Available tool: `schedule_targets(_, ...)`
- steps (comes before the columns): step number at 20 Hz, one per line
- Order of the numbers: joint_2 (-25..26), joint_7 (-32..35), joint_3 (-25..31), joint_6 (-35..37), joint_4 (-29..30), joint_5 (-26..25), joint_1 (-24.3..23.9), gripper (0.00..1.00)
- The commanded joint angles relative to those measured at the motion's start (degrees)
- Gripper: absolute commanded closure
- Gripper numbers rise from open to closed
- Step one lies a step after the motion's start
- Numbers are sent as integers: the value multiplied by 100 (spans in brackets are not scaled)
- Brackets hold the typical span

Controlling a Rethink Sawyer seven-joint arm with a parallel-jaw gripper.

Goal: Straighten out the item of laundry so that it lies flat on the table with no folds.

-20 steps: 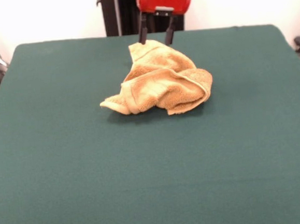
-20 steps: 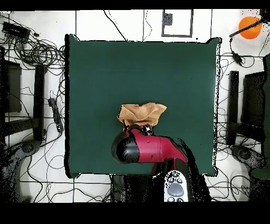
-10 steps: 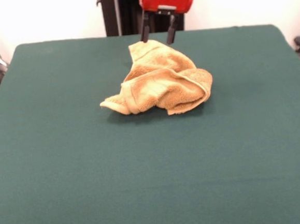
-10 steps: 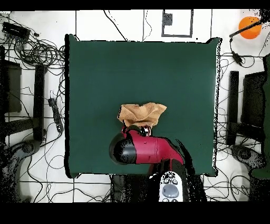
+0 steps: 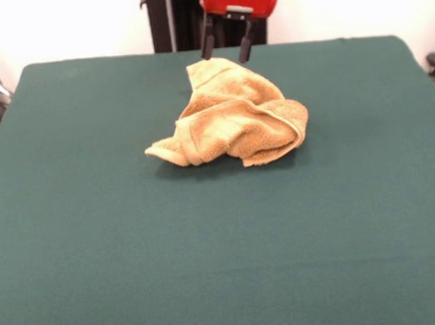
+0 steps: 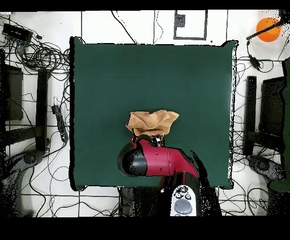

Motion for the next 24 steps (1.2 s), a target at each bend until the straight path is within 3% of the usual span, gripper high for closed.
schedule_targets(1,259,1260,156,303,23,407,291,0)
schedule_targets(24,495,1380,-168,248,-20,1003,871,0)
